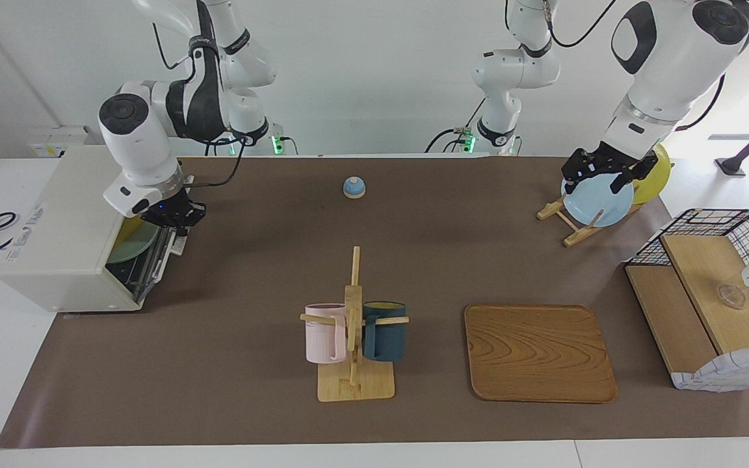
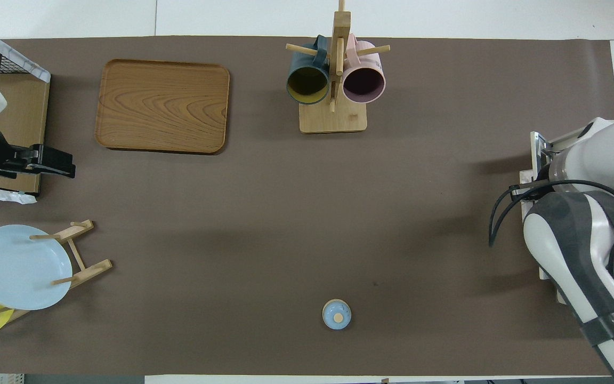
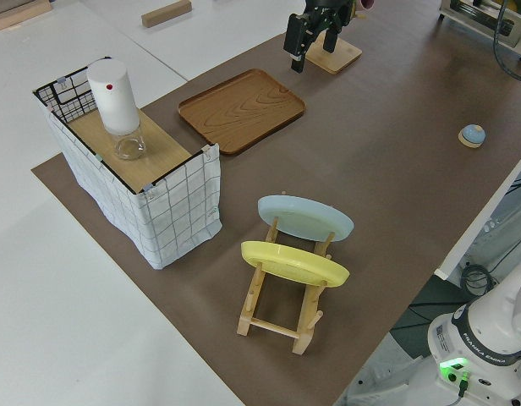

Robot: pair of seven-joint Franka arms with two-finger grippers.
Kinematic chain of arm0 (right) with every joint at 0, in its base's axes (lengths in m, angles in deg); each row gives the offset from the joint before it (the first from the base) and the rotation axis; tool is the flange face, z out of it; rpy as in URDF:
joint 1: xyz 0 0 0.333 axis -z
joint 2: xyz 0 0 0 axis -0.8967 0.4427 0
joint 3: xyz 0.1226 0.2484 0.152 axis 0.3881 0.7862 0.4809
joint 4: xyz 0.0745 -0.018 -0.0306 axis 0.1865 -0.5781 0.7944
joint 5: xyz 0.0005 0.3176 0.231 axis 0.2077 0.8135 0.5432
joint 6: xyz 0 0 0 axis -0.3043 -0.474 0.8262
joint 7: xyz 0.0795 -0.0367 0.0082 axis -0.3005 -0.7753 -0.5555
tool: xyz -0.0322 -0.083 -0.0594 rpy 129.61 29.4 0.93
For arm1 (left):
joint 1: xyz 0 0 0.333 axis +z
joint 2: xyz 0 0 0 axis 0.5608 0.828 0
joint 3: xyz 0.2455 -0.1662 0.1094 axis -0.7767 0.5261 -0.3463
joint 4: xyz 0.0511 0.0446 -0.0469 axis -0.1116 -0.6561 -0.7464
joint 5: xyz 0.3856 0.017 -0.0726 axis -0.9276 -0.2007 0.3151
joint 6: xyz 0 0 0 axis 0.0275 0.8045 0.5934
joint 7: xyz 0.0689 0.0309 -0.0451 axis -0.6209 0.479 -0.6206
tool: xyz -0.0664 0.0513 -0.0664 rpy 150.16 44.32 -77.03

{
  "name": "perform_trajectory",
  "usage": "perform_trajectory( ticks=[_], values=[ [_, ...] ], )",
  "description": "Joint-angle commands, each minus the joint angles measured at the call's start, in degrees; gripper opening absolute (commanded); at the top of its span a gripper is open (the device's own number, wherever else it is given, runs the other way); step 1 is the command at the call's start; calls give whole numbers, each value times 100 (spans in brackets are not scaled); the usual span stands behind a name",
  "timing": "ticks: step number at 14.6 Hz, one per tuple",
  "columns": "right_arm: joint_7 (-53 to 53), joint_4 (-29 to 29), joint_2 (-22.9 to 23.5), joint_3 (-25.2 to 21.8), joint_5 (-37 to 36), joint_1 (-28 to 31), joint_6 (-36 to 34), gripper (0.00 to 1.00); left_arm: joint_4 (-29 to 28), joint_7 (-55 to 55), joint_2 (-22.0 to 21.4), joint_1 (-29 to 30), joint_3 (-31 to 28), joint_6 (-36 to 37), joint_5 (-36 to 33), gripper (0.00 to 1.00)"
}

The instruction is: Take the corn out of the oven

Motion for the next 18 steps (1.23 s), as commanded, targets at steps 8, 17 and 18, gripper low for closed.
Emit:
perform_trajectory(
  ticks=[8,17,18],
  values=[
    [350,-692,305,-25,-18,-95,1222,0,-23,12,-72,13,1,55,-119,100],
    [403,-1018,876,-25,272,-113,2039,0,-23,20,-63,13,1,38,-119,100],
    [447,-1018,894,-16,272,-174,2074,0,-23,20,-72,13,-8,38,-119,100]
  ],
)
